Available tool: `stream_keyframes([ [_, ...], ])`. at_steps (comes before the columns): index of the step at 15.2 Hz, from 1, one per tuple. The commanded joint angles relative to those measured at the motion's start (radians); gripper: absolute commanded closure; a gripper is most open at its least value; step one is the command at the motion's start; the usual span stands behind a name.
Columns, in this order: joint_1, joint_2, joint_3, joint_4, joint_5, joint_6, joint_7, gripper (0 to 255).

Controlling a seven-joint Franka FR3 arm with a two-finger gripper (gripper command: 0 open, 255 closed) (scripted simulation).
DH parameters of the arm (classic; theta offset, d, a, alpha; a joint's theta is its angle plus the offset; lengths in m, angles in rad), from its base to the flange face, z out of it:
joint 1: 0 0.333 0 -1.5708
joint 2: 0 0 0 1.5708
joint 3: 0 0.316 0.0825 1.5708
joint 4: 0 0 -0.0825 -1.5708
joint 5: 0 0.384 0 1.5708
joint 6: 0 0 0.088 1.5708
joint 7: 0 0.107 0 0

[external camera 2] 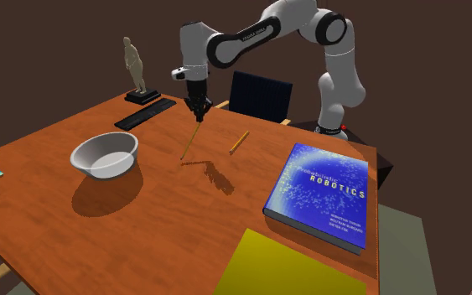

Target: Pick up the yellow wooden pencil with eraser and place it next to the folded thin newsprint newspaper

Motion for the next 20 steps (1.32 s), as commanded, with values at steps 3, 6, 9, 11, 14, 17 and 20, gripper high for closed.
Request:
stream_keyframes([
  [3, -0.052, 0.113, -0.017, 0.170, 0.012, -0.064, -0.064, 255],
  [6, -0.095, 0.215, -0.026, 0.333, 0.021, -0.129, -0.105, 255],
  [9, -0.112, 0.262, -0.028, 0.396, 0.024, -0.147, -0.121, 255],
  [11, -0.111, 0.262, -0.027, 0.370, 0.025, -0.121, -0.124, 255],
  [14, -0.110, 0.266, -0.027, 0.336, 0.027, -0.083, -0.128, 255],
  [17, -0.109, 0.272, -0.026, 0.305, 0.028, -0.047, -0.132, 255],
  [20, -0.109, 0.280, -0.026, 0.278, 0.030, -0.012, -0.136, 255],
])
